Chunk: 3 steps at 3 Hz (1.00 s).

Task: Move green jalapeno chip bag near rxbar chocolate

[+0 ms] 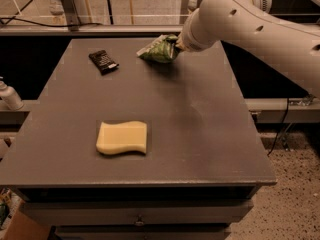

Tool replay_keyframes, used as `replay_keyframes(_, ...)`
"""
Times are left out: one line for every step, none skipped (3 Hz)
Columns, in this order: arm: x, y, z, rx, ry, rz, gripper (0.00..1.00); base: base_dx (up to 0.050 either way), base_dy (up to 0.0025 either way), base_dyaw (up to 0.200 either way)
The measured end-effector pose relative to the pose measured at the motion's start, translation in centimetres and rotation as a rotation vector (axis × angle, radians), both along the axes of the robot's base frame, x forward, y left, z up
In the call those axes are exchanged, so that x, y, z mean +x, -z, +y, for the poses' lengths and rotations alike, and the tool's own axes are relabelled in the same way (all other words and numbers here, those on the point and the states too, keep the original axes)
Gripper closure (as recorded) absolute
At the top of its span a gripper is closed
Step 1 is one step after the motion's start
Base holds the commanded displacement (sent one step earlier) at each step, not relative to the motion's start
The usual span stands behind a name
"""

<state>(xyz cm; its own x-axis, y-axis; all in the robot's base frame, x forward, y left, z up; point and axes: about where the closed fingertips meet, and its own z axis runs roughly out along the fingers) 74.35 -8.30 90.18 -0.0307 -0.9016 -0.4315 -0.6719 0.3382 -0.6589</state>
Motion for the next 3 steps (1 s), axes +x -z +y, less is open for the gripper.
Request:
replay_keyframes(1.4, 0.9, 2.5, 0.021, 0.011, 0.001, 1.0, 0.0, 0.0, 0.0)
replay_keyframes(2.0, 1.9, 4.9, 0.044, 0.016, 0.016, 1.0, 0.0, 0.0, 0.0)
replay_keyframes(1.9, 2.6, 6.9, 0.063, -0.001, 0.039, 1.0, 0.0, 0.0, 0.0)
